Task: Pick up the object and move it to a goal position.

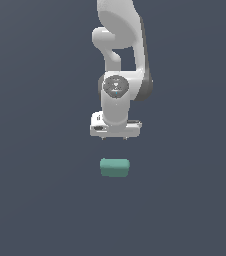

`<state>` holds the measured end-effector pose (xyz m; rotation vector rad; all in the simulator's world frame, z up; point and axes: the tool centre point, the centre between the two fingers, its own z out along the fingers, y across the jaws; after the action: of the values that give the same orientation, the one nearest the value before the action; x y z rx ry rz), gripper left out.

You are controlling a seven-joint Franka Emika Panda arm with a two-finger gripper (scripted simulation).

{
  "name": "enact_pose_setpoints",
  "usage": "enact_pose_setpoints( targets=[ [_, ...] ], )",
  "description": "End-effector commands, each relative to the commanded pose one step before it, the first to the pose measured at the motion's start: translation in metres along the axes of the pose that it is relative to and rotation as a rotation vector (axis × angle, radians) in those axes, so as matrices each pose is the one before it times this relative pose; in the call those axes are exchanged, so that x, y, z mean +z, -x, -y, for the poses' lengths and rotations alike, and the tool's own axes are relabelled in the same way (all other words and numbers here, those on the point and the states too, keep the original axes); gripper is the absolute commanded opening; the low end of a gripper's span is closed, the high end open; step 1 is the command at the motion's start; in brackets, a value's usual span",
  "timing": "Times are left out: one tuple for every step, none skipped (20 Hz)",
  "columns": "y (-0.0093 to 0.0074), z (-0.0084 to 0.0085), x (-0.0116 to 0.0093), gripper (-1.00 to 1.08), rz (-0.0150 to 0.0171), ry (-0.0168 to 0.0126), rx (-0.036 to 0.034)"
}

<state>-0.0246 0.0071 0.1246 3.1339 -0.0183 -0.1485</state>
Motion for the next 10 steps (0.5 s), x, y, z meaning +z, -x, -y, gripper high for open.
enact_pose_setpoints(
  targets=[
    [0.0, -0.00001, 0.0, 1.0, 0.0, 0.0, 0.0],
    [-0.00006, 0.0, -0.00002, 1.0, -0.00004, 0.00002, -0.00069],
    [-0.00017, 0.00007, -0.00006, 1.0, -0.00011, 0.00002, -0.00218],
    [-0.00029, 0.00009, -0.00011, 1.0, -0.00018, 0.00003, -0.00358],
    [-0.0004, 0.00013, -0.00015, 1.0, -0.00026, 0.00005, -0.00502],
    [-0.00052, 0.00012, -0.00019, 1.0, -0.00033, 0.00006, -0.0064],
    [-0.00063, 0.00018, -0.00023, 1.0, -0.0004, 0.00007, -0.00786],
    [-0.00075, 0.00021, -0.00028, 1.0, -0.00048, 0.00009, -0.0093],
    [-0.00087, 0.00021, -0.00032, 1.0, -0.00055, 0.00011, -0.01068],
    [-0.00098, 0.00023, -0.00036, 1.0, -0.00063, 0.00012, -0.01212]
  ],
)
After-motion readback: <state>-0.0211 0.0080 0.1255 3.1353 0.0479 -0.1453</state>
